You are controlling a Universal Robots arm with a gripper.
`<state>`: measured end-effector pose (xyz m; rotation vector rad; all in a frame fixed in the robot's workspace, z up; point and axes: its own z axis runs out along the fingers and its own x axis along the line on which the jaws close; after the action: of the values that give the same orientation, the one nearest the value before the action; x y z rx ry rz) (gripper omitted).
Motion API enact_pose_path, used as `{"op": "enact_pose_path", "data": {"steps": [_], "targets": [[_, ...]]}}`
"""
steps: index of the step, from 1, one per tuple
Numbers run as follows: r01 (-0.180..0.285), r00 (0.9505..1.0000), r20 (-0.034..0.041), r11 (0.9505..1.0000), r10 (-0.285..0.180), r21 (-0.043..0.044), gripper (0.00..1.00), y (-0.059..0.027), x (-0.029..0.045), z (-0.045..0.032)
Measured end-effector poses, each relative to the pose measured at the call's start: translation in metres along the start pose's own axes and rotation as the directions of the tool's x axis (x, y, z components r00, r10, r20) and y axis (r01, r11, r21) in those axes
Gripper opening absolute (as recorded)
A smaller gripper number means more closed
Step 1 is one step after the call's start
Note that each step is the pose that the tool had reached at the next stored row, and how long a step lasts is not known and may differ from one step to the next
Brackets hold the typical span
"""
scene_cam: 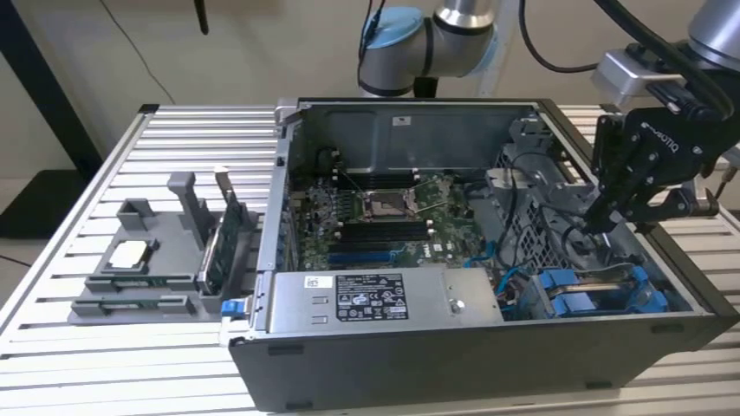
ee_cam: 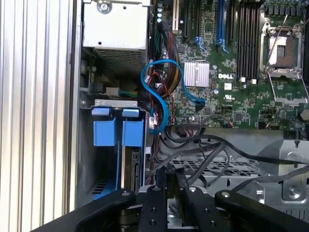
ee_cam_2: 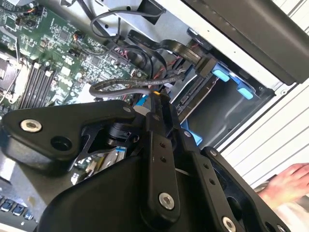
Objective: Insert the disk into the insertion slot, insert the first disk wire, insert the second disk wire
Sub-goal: 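Insert the first disk wire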
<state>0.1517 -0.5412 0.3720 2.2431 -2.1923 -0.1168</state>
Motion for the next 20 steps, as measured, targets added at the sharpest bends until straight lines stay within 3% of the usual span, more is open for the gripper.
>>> {"op": "enact_pose_path", "data": {"steps": [9, 20], "targets": [[0.0, 1.0, -0.0034, 1.0, 0.0, 0.0, 0.19, -0.003, 0.0022, 0.0037], [-0.001, 0.9998, -0.0192, 1.0, 0.001, -0.0004, 0.19, -0.0043, 0.0112, 0.0075]]}}
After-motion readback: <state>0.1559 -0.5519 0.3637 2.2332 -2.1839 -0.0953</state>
